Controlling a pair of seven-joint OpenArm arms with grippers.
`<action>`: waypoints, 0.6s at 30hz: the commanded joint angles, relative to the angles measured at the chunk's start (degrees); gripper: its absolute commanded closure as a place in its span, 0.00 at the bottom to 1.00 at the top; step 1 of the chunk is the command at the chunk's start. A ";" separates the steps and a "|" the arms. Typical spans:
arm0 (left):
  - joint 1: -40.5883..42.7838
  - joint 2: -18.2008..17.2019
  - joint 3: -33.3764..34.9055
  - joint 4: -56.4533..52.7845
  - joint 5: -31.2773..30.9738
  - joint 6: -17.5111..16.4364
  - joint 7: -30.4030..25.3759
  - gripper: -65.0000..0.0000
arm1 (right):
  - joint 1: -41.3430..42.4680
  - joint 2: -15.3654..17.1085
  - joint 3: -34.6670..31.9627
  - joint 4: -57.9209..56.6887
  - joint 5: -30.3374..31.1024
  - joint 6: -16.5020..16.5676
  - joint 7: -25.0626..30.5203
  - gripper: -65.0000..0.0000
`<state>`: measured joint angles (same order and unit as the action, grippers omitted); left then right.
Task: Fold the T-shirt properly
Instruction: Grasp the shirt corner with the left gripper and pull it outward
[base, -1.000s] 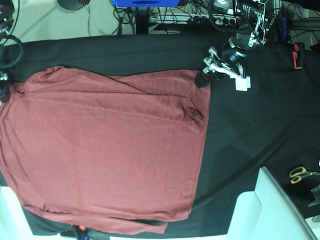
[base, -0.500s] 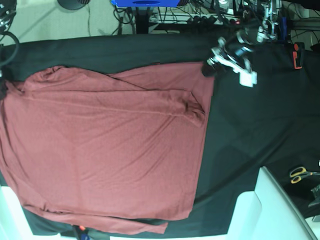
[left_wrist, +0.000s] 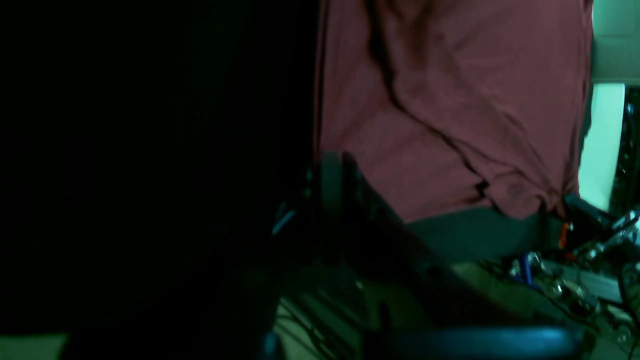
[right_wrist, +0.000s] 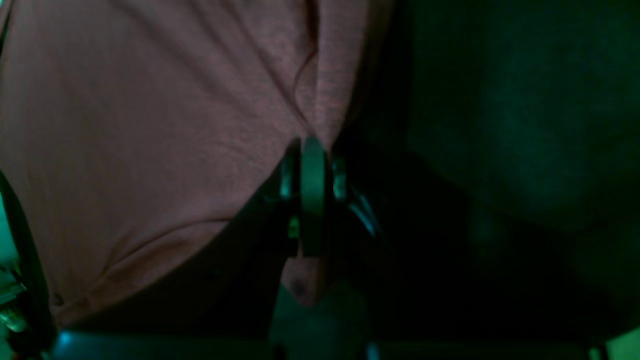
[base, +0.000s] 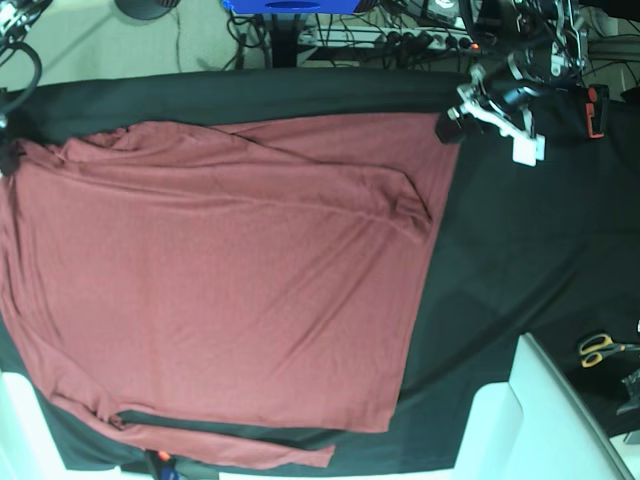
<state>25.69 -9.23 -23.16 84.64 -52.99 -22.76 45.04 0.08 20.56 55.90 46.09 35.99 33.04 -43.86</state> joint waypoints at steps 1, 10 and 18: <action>0.81 -0.66 -0.27 0.94 -1.03 -0.66 -0.33 1.00 | -0.38 1.03 0.32 2.49 0.98 0.33 -0.14 1.00; 3.01 -0.66 -0.36 2.61 -1.21 -0.75 -0.25 1.00 | -2.05 -0.20 0.23 6.71 0.80 0.24 -1.11 1.00; 4.33 -0.66 -0.45 7.80 -1.29 -0.75 -0.16 1.00 | -2.05 -0.12 0.23 11.19 0.72 -0.82 -5.86 1.00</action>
<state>29.67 -9.28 -23.22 91.61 -53.45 -22.79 45.30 -2.44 18.90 55.88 56.38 35.99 31.99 -50.37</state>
